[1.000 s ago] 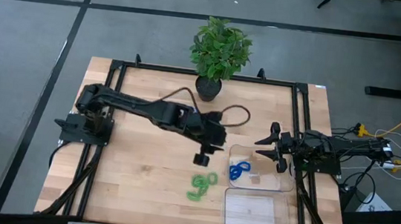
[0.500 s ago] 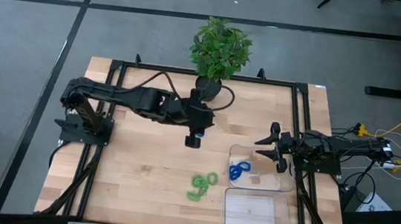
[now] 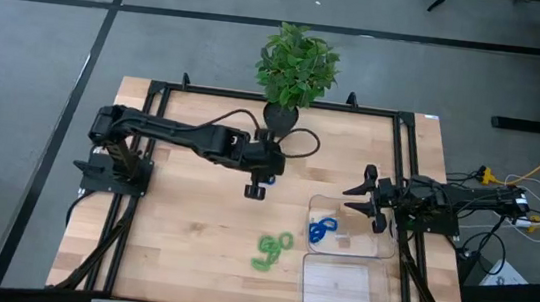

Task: Sort spring keychains
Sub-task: Put the blue spring keychain in the top transparent bin

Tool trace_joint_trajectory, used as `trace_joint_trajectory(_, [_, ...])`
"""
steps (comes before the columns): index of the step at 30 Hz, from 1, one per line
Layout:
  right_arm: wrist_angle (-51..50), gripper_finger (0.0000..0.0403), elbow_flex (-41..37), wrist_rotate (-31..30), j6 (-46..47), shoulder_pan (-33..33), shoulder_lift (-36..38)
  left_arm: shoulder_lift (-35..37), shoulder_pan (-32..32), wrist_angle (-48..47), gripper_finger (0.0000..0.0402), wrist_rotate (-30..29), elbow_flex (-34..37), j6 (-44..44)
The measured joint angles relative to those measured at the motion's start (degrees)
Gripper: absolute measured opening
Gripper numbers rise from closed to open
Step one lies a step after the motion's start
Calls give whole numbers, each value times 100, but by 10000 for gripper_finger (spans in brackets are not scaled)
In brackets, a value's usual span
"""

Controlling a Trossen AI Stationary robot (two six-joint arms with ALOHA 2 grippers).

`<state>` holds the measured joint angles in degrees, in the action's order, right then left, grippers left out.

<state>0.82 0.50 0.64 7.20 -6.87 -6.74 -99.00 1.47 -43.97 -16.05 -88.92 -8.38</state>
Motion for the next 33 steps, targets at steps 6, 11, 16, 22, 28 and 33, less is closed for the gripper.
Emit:
trace_joint_trajectory(6, [0,154,1,0,0,0,-1,-47,-230,468,114,239,723,24])
trace_joint_trajectory(11, [0,154,1,0,0,0,-1,-46,-393,1159,113,572,1191,26])
trace_joint_trajectory(16, [0,154,1,0,0,0,0,-241,-522,1362,115,861,1359,210])
trace_joint_trajectory(22, [-2,154,1,0,0,0,1,-758,-577,1420,114,857,1356,444])
trace_joint_trajectory(28, [0,154,1,0,0,0,1,-1271,-579,1397,113,824,1356,766])
trace_joint_trajectory(33, [0,154,1,0,0,0,1,-1585,-579,1369,113,504,1356,778])
